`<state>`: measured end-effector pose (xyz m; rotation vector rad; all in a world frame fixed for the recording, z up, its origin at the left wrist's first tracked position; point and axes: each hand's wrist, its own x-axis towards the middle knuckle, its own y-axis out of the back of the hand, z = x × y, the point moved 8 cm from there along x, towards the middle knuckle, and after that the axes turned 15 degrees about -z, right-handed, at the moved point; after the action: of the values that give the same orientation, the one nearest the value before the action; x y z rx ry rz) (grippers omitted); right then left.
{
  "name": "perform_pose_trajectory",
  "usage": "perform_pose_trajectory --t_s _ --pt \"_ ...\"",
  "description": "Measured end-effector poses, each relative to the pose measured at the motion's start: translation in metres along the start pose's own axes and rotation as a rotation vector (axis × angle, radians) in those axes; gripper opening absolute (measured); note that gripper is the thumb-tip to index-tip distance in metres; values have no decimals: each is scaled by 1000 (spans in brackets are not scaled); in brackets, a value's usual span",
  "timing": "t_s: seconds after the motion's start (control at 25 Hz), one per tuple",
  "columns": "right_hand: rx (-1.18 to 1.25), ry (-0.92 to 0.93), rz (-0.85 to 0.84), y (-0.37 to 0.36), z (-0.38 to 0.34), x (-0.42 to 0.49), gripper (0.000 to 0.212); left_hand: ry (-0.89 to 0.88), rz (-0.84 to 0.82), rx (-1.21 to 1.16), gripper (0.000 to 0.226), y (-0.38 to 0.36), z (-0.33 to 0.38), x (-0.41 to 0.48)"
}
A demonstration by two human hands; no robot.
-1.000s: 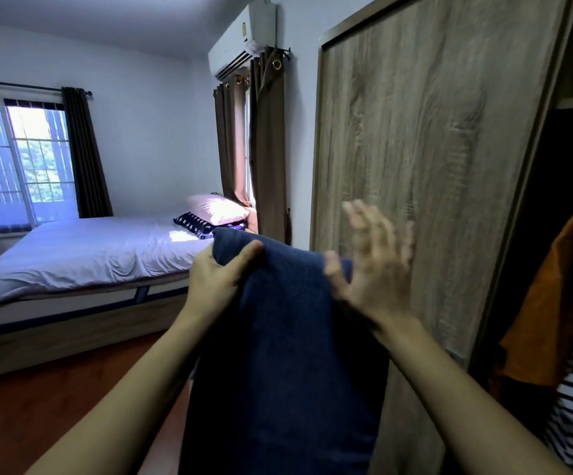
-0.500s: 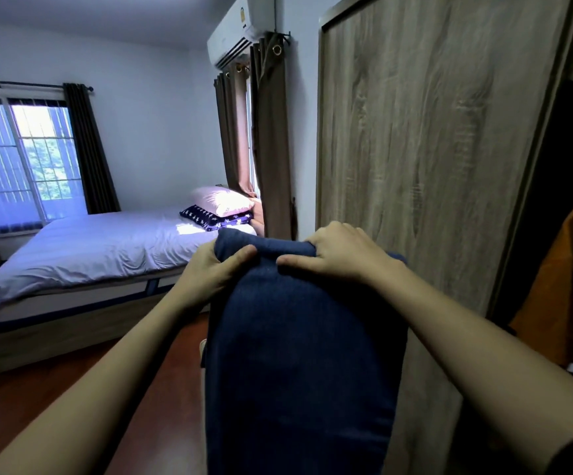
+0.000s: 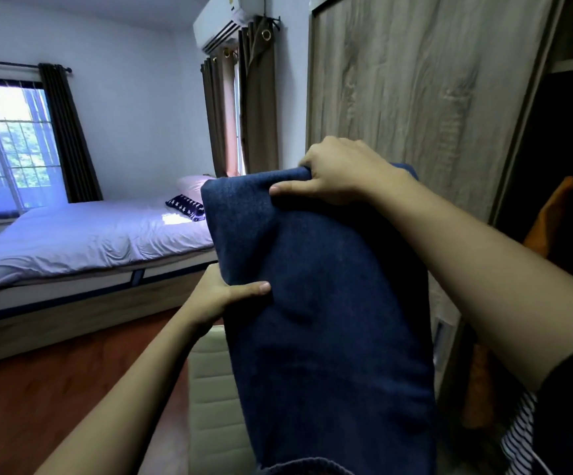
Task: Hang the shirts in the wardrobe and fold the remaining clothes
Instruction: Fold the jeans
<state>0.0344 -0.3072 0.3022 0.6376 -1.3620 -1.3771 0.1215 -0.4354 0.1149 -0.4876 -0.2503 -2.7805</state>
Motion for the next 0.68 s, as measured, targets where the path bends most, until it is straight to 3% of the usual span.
perform_pose_trajectory --t_s 0.08,0.16,0.28,0.36,0.44,0.52,0.56,0.64,0.68 --pt "24 -14 2 -1 5 -5 65 -30 -18 -43 67 -3 1 -1" --pt "12 -15 49 -1 7 -8 62 -84 -11 -102 51 -8 5 -1" --pt "28 -34 323 14 17 -17 62 -125 33 -165 36 -11 15 6" --pt "216 -74 558 11 39 -39 78 -126 50 -182 30 -8 23 9" --pt "675 -147 654 -32 75 -69 112 -133 50 -180 26 -2 32 11" --pt "1245 -159 490 -111 90 -90 136 -150 30 -205 31 8 36 12" --pt "1395 -123 336 -143 80 -96 135 -154 17 -220 44 13 37 12" --pt "1448 -50 117 -181 60 -98 114 -134 -2 -221 62 15 38 13" --pt "1443 -56 79 -193 60 -94 103 -117 -16 -226 58 14 39 14"
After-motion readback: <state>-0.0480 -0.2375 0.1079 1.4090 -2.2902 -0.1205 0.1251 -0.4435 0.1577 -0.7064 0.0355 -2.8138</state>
